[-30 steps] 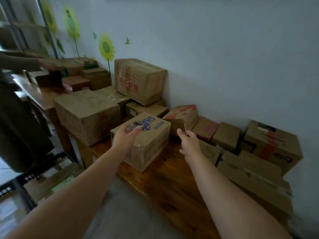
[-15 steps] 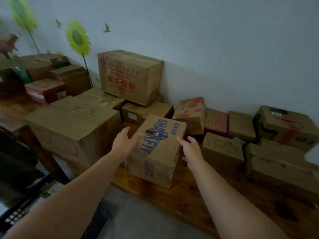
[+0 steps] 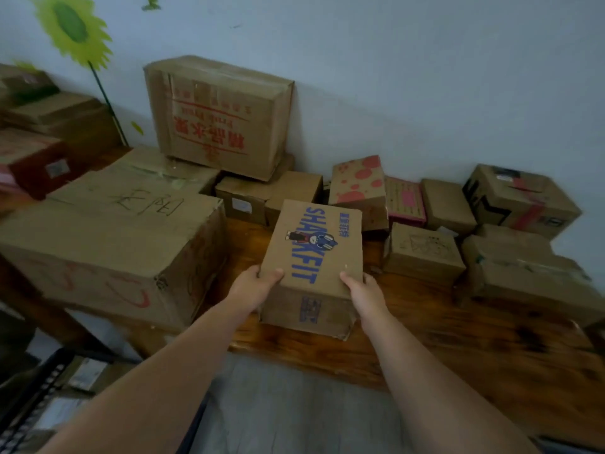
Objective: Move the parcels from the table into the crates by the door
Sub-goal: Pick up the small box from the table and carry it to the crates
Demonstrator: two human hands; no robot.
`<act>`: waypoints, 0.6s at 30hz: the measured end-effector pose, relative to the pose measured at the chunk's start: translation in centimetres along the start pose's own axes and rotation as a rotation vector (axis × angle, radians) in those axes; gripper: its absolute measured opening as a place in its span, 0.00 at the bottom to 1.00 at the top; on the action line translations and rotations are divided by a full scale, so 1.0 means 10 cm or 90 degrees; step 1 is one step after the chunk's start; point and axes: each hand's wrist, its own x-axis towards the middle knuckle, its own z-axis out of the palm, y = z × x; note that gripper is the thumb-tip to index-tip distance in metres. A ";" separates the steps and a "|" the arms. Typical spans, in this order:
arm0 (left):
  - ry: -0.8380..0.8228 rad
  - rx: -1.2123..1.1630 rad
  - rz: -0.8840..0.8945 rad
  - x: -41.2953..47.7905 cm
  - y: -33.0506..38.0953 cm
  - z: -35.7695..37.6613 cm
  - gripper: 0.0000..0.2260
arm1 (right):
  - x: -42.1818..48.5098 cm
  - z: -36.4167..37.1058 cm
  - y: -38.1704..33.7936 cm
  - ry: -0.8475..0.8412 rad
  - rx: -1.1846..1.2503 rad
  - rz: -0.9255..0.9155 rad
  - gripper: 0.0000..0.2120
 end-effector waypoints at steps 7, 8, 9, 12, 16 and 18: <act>-0.020 -0.056 0.044 -0.11 0.09 -0.09 0.25 | -0.12 -0.07 -0.08 -0.009 0.030 -0.034 0.24; -0.018 -0.073 0.054 -0.15 0.12 -0.12 0.22 | -0.16 -0.10 -0.12 -0.013 0.033 -0.043 0.24; -0.019 -0.097 0.065 -0.18 0.17 -0.14 0.19 | -0.18 -0.13 -0.17 -0.020 0.036 -0.054 0.25; -0.052 -0.185 0.087 -0.29 0.34 -0.21 0.17 | -0.31 -0.28 -0.35 -0.048 0.059 -0.100 0.26; -0.094 -0.223 0.140 -0.36 0.54 -0.27 0.20 | -0.46 -0.51 -0.55 -0.145 0.116 -0.159 0.34; -0.084 -0.213 0.174 -0.39 0.60 -0.26 0.23 | -0.53 -0.61 -0.60 -0.188 0.120 -0.183 0.33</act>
